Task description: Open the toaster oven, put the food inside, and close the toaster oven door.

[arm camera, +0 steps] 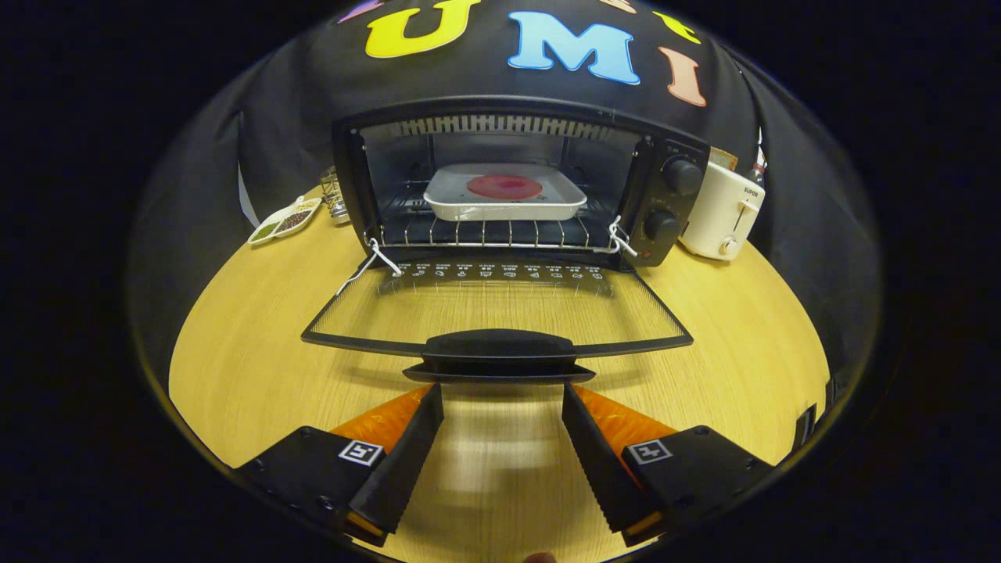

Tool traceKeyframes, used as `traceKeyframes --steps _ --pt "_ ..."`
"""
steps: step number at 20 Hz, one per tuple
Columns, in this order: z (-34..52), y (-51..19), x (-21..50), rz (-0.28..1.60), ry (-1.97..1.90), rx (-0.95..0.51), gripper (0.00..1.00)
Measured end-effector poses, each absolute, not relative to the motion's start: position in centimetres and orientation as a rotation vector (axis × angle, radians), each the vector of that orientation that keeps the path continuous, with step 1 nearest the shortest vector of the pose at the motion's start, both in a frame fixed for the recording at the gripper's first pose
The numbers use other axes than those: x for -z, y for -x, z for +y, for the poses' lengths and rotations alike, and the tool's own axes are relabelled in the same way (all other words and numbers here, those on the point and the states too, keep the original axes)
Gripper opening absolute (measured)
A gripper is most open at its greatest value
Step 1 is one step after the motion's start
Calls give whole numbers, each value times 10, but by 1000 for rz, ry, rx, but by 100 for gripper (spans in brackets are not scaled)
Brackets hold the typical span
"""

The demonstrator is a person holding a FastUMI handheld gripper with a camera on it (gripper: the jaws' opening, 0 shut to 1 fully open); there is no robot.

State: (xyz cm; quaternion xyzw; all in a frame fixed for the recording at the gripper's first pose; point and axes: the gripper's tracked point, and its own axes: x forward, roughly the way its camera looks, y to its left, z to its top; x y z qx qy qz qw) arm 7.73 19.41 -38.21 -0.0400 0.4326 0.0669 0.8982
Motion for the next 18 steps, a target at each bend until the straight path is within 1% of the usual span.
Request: traceKeyframes --steps 12,18 --pt "194 -92 328 733 66 -158 97" --pt "193 -116 290 613 66 -146 97"
